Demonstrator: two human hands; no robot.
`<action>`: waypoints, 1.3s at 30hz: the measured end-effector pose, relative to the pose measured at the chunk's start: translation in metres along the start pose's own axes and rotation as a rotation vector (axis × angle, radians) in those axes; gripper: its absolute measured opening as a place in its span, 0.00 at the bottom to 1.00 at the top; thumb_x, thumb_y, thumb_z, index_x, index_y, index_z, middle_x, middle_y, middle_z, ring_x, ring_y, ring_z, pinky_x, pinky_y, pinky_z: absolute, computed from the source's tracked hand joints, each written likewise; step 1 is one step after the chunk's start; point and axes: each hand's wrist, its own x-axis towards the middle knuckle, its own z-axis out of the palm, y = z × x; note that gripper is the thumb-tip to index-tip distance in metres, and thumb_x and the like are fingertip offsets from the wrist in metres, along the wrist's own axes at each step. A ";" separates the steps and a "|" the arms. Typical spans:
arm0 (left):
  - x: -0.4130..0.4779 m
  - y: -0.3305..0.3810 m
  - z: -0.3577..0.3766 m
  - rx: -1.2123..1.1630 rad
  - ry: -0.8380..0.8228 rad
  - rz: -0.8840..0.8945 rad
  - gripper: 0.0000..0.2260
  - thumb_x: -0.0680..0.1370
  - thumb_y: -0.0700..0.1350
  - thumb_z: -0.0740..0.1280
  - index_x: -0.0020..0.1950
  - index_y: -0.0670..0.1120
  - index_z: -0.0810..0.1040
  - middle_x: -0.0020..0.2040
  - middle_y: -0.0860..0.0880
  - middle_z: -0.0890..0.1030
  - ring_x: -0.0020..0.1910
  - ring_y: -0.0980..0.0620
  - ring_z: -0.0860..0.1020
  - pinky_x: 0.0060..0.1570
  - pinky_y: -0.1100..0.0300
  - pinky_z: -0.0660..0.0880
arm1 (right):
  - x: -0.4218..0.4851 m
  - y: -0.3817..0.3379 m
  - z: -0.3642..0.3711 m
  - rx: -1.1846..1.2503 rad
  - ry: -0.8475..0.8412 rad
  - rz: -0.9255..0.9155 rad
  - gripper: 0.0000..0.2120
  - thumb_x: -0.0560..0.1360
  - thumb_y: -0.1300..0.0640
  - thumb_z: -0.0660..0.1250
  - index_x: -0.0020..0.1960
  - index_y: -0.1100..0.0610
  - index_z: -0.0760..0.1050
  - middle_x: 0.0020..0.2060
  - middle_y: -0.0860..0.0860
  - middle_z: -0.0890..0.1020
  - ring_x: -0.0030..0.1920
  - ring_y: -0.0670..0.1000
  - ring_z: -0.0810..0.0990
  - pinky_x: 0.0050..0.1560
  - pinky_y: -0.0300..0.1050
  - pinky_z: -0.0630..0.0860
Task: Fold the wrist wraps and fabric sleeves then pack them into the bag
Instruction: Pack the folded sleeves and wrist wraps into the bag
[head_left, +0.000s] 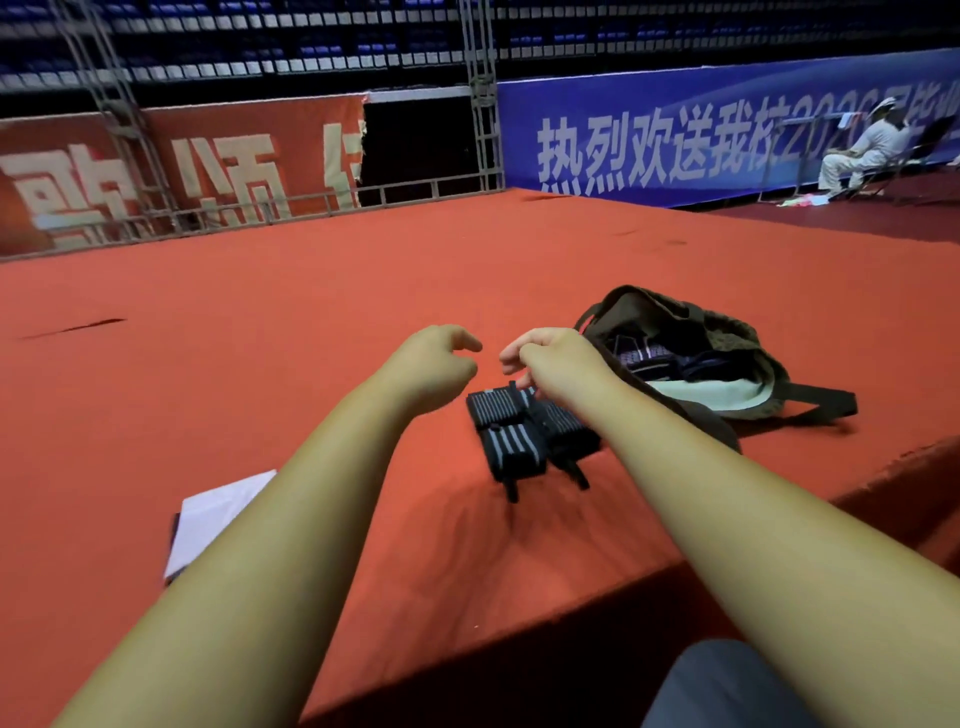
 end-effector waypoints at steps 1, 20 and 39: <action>-0.010 -0.013 -0.012 -0.002 0.008 -0.025 0.19 0.81 0.38 0.65 0.71 0.48 0.82 0.73 0.46 0.80 0.66 0.48 0.80 0.57 0.61 0.72 | -0.003 -0.005 0.016 -0.008 -0.044 0.022 0.18 0.79 0.63 0.56 0.44 0.53 0.85 0.46 0.52 0.90 0.36 0.50 0.82 0.37 0.42 0.74; -0.169 -0.254 -0.084 -0.196 0.158 -0.738 0.22 0.86 0.50 0.63 0.72 0.33 0.74 0.70 0.33 0.79 0.67 0.35 0.79 0.60 0.51 0.76 | -0.055 -0.024 0.281 -0.331 -0.537 0.241 0.25 0.81 0.38 0.66 0.65 0.58 0.75 0.54 0.55 0.81 0.50 0.56 0.84 0.52 0.51 0.81; -0.154 -0.270 -0.047 -0.945 0.137 -0.818 0.19 0.71 0.56 0.77 0.57 0.46 0.84 0.45 0.46 0.87 0.43 0.45 0.84 0.45 0.55 0.77 | -0.047 0.030 0.294 0.000 -0.408 0.381 0.19 0.72 0.55 0.75 0.58 0.66 0.82 0.41 0.56 0.84 0.41 0.55 0.83 0.46 0.51 0.79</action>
